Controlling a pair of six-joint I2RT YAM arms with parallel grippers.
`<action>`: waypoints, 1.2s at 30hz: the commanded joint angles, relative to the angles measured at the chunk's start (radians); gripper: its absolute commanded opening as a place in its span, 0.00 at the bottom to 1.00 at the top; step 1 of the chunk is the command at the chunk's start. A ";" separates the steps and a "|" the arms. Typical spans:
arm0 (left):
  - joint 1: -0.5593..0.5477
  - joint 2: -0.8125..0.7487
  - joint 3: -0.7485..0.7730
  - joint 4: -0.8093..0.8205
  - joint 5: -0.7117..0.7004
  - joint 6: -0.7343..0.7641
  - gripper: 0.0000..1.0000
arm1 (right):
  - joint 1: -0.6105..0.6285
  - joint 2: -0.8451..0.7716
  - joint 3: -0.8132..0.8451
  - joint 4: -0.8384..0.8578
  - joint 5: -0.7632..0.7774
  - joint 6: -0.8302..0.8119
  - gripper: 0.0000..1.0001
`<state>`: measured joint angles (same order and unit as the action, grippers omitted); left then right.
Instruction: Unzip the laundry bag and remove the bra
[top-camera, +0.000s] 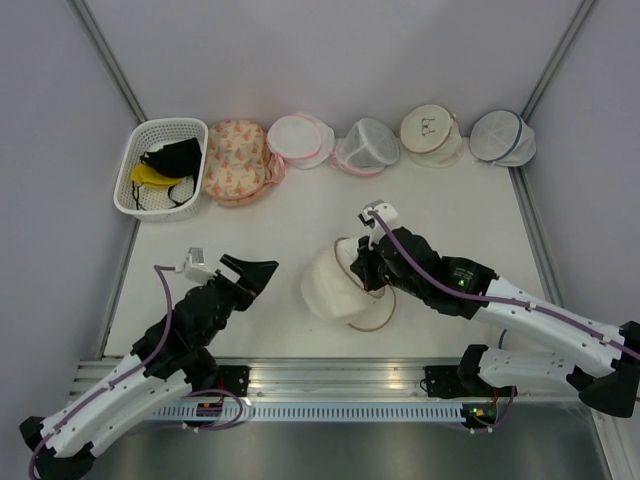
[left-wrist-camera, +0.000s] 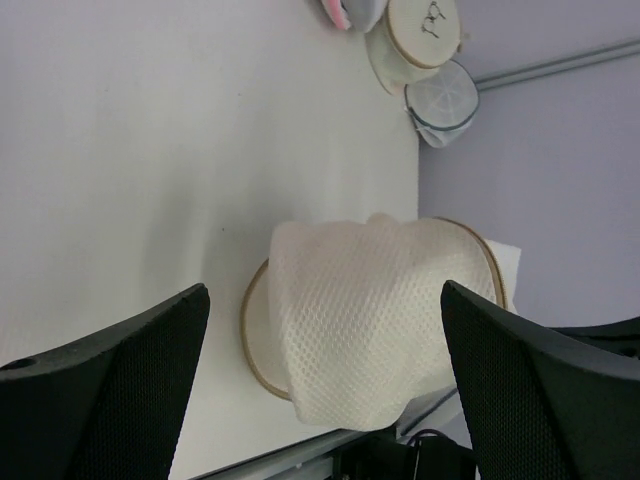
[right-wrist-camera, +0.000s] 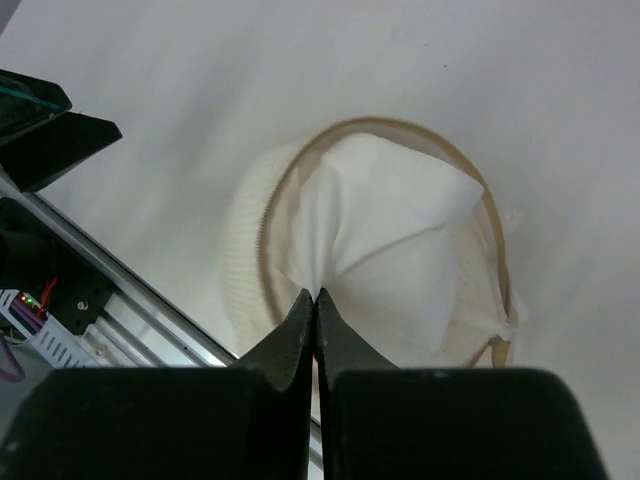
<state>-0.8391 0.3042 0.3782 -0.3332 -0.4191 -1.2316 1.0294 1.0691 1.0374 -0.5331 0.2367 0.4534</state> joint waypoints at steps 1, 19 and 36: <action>0.000 0.071 0.076 -0.158 -0.077 -0.048 1.00 | -0.003 -0.011 0.010 -0.008 0.049 -0.022 0.00; -0.002 0.476 0.169 0.401 0.304 0.325 0.99 | -0.002 0.124 -0.108 0.169 -0.289 -0.038 0.00; -0.011 0.633 0.314 0.140 0.324 0.590 0.85 | -0.002 0.152 -0.091 0.180 -0.277 -0.041 0.00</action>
<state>-0.8448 0.9375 0.6418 -0.1345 -0.0772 -0.7303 1.0275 1.2152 0.9234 -0.3943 -0.0475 0.4213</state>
